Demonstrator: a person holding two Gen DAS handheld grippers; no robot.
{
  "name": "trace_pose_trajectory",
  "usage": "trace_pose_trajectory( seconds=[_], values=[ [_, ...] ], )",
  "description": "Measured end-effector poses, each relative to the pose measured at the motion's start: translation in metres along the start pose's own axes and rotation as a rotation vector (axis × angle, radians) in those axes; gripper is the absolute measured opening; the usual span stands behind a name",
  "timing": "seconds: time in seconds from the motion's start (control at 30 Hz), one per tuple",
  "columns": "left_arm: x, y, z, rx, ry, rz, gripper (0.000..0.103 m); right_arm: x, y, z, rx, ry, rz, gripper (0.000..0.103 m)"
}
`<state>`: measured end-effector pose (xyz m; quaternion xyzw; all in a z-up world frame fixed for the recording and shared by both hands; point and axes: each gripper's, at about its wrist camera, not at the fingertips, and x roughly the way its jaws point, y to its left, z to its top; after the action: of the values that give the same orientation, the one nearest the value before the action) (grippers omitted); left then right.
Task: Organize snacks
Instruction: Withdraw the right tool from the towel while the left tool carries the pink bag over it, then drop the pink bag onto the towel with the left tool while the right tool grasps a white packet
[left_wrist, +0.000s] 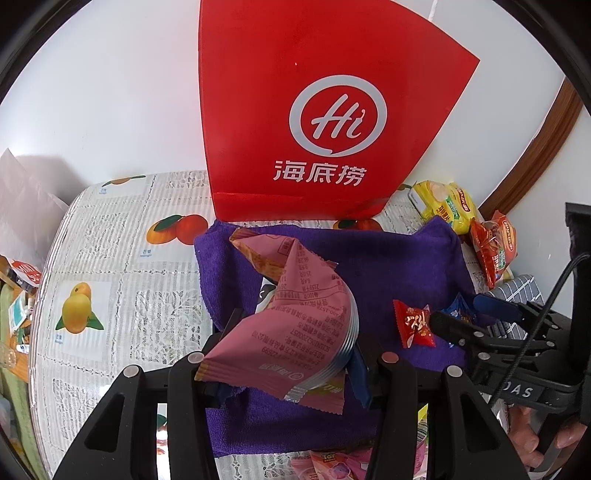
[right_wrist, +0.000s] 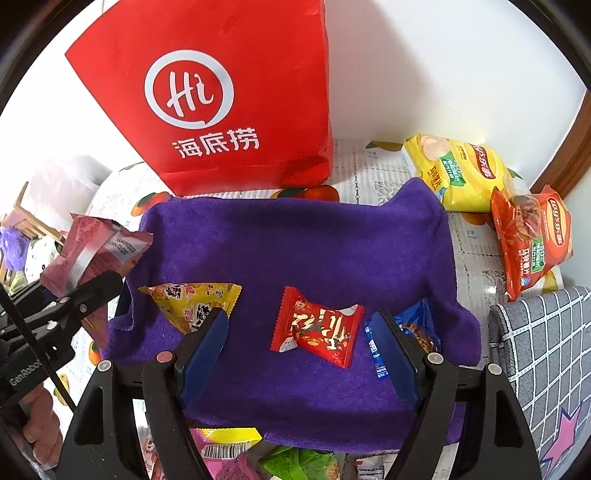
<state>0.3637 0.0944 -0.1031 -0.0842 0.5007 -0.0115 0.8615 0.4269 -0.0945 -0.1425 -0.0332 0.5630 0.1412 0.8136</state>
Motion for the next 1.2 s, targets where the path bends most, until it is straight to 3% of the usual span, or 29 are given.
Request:
trace_pose_trajectory(
  seconds=[0.77,1.03,1.2],
  values=[
    [0.028,-0.009,-0.009,0.050,0.144,-0.020,0.048,-0.015,0.002,-0.001,-0.008,-0.026,0.032,0.079],
    [0.024,-0.013,-0.007,0.060,0.144,-0.015,0.062,-0.028,0.006,-0.010,-0.030,-0.049,0.051,0.079],
    [0.017,-0.012,-0.004,0.039,0.124,-0.057,0.065,-0.033,-0.010,-0.035,-0.009,-0.066,0.029,0.079]
  ],
)
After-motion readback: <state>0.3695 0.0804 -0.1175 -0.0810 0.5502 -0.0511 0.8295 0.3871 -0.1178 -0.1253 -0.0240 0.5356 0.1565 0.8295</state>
